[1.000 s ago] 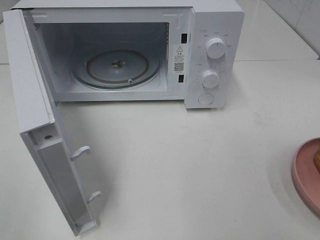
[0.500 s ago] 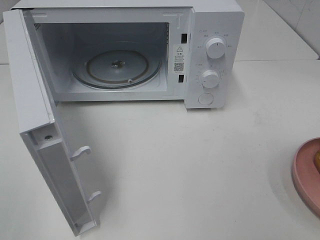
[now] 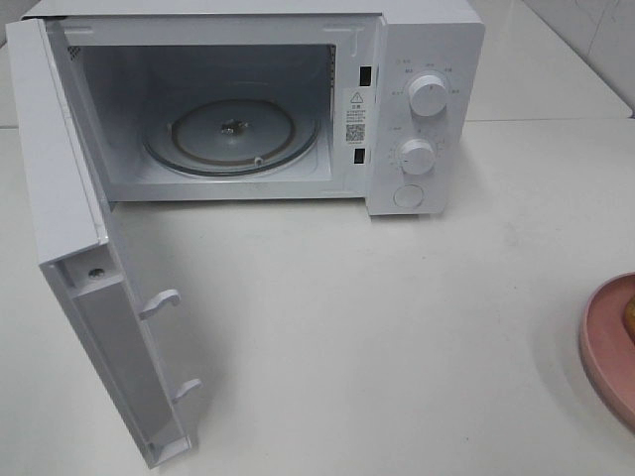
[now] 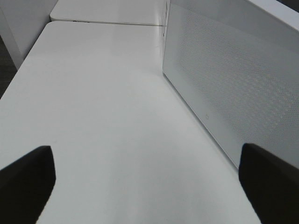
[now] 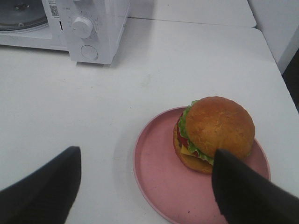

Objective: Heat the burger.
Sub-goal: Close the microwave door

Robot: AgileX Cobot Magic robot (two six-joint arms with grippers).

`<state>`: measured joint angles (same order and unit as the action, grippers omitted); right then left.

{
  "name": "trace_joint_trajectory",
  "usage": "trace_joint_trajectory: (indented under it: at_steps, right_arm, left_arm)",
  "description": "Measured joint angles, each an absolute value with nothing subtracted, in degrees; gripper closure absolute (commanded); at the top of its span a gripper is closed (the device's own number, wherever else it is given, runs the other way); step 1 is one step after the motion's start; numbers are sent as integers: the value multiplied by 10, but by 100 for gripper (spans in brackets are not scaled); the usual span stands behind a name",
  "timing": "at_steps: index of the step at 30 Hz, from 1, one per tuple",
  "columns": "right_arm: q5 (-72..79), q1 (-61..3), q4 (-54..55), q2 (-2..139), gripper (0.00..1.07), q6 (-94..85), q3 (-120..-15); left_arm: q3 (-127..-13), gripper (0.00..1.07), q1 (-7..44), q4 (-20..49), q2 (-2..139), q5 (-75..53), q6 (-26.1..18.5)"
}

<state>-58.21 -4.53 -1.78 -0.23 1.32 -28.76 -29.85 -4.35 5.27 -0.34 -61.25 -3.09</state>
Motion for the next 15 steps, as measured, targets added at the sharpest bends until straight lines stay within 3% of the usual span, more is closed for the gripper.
trace_joint_trajectory:
  at_steps: [15]
  right_arm:
    - [-579, -45, -14, -2, 32, 13, -288]
  left_arm:
    - [-299, 7, -44, 53, -3, -612, -31]
